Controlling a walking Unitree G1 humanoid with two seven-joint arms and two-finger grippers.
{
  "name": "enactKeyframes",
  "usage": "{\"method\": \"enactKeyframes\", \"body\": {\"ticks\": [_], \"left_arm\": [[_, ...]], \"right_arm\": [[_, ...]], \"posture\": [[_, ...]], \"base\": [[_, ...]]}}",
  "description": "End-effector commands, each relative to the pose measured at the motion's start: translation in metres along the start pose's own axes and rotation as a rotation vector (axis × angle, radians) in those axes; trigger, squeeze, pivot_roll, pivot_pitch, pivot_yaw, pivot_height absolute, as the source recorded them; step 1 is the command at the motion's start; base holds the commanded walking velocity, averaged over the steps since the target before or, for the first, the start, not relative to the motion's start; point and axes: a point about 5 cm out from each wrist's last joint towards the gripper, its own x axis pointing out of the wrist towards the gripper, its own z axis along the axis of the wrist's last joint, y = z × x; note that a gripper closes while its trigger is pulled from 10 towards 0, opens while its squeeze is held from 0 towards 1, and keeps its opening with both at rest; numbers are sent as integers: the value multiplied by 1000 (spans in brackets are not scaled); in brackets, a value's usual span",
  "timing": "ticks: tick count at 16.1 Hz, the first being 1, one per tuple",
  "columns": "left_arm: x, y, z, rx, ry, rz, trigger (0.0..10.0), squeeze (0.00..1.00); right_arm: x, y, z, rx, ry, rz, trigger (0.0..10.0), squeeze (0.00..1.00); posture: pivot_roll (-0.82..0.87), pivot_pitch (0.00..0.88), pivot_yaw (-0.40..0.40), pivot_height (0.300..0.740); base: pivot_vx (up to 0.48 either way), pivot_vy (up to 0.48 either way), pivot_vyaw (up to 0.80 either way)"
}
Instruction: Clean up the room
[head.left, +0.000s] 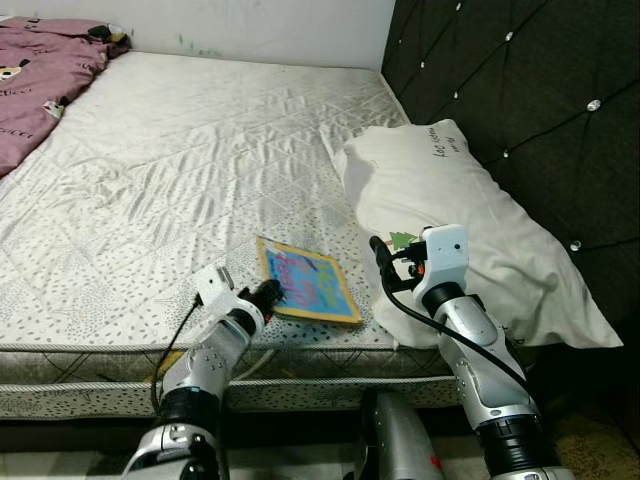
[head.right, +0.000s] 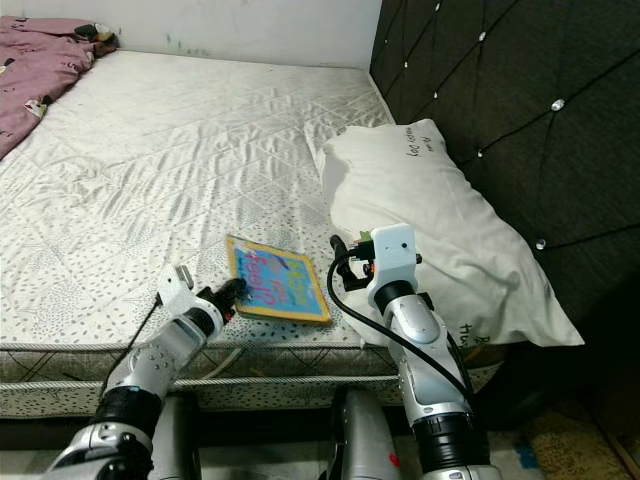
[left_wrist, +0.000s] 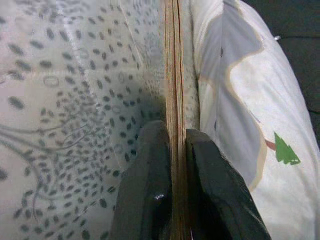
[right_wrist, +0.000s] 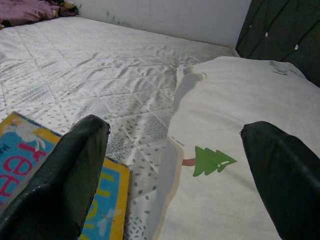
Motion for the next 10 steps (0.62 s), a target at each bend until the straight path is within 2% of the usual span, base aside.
{"method": "enactKeyframes", "body": {"ticks": [1, 3, 6, 10], "left_arm": [[5, -8, 2, 28, 12, -40, 10000, 0], [7, -5, 2, 54, 51, -35, 10000, 0], [11, -11, 4, 55, 62, -74, 10000, 0], [15, -16, 9, 87, 40, -85, 10000, 0]], "right_arm": [[0, -2, 2, -14, -1, -1, 10000, 0], [0, -2, 3, -15, -2, 0, 10000, 0], [-1, -4, 3, -21, -3, -2, 10000, 0], [-1, -5, 4, -24, -5, -7, 10000, 0]], "posture": [[-62, 0, -111, 538], [-65, 0, -112, 538], [-71, 0, -111, 538], [-80, 0, -109, 538]], "base": [[0, 0, 0], [0, 0, 0], [0, 0, 0], [0, 0, 0]]}}
